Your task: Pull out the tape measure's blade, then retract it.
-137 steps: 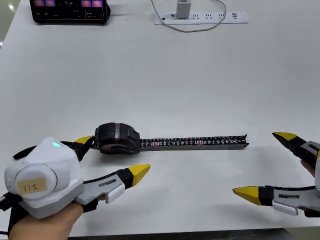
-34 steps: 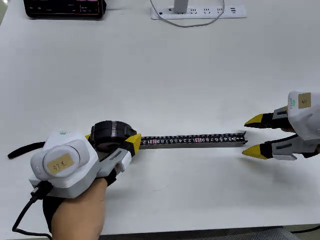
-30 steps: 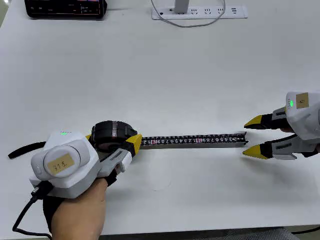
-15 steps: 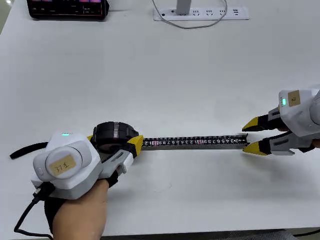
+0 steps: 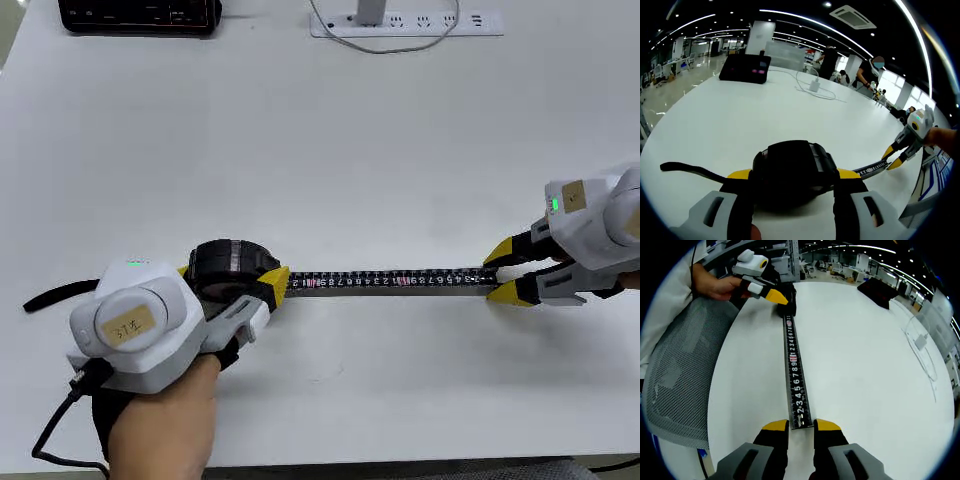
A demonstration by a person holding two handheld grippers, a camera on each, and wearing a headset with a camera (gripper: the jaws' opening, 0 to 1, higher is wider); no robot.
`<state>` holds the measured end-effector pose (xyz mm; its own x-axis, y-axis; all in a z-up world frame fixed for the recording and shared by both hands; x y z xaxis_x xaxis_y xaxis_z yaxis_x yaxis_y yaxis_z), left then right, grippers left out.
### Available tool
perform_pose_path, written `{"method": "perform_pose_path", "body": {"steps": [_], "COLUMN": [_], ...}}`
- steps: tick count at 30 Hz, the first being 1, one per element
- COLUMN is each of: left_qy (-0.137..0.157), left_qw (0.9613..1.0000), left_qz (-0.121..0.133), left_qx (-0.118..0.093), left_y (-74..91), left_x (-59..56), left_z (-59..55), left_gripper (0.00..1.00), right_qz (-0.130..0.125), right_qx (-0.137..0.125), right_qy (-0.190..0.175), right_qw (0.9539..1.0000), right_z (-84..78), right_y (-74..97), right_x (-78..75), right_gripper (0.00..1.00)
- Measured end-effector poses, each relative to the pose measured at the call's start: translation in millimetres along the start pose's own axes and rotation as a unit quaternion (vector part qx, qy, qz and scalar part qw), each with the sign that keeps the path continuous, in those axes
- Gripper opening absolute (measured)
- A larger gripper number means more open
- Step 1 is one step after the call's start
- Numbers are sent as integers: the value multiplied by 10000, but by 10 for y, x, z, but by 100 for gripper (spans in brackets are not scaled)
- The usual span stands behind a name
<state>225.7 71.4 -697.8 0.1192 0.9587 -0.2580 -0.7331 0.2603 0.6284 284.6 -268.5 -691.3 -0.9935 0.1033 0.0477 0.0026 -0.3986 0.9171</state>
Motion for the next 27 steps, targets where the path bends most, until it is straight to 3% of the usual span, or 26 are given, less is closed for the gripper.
{"method": "perform_pose_path", "body": {"steps": [27], "left_qy": [8], "left_qw": [10000], "left_qz": [-3], "left_qx": [-38], "left_y": [32], "left_x": [-3], "left_z": [36], "left_gripper": [59], "right_qz": [-30], "right_qx": [96], "right_qy": [79], "right_qw": [9999], "right_z": [21], "right_y": [-4], "right_x": [-31], "right_gripper": [12]}}
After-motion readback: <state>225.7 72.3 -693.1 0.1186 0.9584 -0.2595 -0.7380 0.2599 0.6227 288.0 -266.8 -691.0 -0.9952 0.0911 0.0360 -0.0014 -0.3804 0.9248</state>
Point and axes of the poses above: the centre of the closed fingertips' face, and the gripper's own axes: y roughly backward along the fingers, x roughly to its left, z roughly out of its top, the point moved 10 cm from there along y, roughly backward along the fingers, and after that the axes turned 5 degrees about x, right-handed, at the moved point
